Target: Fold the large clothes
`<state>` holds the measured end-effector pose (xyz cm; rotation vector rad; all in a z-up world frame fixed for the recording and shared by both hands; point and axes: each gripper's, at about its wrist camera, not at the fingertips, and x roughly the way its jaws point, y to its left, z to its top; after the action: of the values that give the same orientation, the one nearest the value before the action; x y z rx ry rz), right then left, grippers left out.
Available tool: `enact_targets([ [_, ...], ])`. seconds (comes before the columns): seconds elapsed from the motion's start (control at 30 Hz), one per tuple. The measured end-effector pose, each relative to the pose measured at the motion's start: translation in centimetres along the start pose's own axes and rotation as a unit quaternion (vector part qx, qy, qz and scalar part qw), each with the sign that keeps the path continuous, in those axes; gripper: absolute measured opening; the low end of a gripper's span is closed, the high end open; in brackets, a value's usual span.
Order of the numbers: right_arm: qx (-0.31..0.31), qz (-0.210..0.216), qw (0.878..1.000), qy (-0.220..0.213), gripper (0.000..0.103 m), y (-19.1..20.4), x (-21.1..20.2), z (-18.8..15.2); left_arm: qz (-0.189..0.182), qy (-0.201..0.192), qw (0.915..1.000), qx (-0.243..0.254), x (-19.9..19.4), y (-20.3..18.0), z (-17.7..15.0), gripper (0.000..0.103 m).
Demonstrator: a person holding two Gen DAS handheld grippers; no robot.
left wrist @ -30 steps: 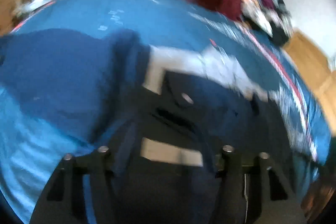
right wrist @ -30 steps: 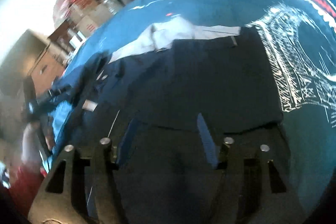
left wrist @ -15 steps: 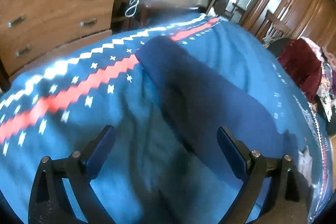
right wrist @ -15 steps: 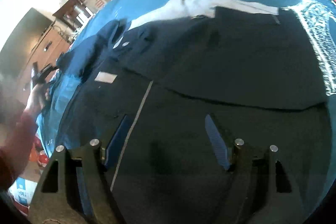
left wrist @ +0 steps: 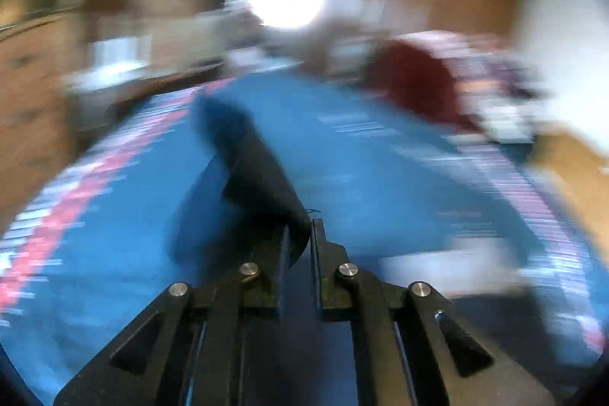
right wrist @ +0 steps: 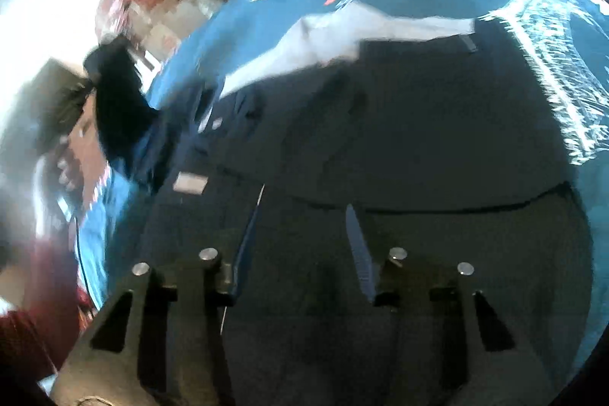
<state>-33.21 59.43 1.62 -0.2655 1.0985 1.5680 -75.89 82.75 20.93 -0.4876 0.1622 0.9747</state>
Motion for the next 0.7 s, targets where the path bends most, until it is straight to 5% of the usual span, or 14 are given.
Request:
enact_targets([
  [0.07, 0.015, 0.001, 1.000, -0.019, 0.045, -1.2, -1.4, 0.1, -0.130, -0.001, 0.9915, -0.004, 1.2, -8.2, -1.2, 0.012],
  [0.13, 0.027, 0.001, 0.999, -0.027, 0.047, -2.7, -2.5, 0.0, -0.226, 0.027, 0.9738, -0.013, 3.1, -14.5, -3.4, 0.019],
  [0.2, 0.042, -0.005, 0.999, -0.032, 0.048, -4.5, -3.5, -0.2, -0.242, 0.069, 0.9674, -0.023, 4.8, -17.4, -5.6, 0.034],
  [0.27, 0.051, -0.005, 0.998, -0.032, 0.052, -6.1, -4.1, -0.2, -0.242, 0.090, 0.9657, -0.027, 4.7, -17.3, -7.5, 0.035],
  [0.4, 0.050, -0.001, 0.998, -0.031, 0.054, -8.5, -4.1, 1.9, -0.147, 0.078, 0.9853, -0.036, 2.0, -10.9, -8.8, 0.050],
  [0.47, 0.061, 0.006, 0.997, -0.038, 0.054, -9.8, -3.3, 4.0, -0.070, 0.072, 0.9939, -0.046, 1.2, -6.2, -9.2, 0.055],
  [0.57, 0.061, -0.002, 0.998, -0.028, 0.055, -11.1, -0.6, 6.7, 0.017, 0.089, 0.9925, -0.082, 1.1, -0.5, -11.1, 0.055],
  [0.7, 0.043, -0.050, 0.998, 0.025, 0.054, -12.7, 4.3, 9.8, 0.063, 0.126, 0.9826, -0.121, 2.4, 4.0, -14.2, 0.054],
])
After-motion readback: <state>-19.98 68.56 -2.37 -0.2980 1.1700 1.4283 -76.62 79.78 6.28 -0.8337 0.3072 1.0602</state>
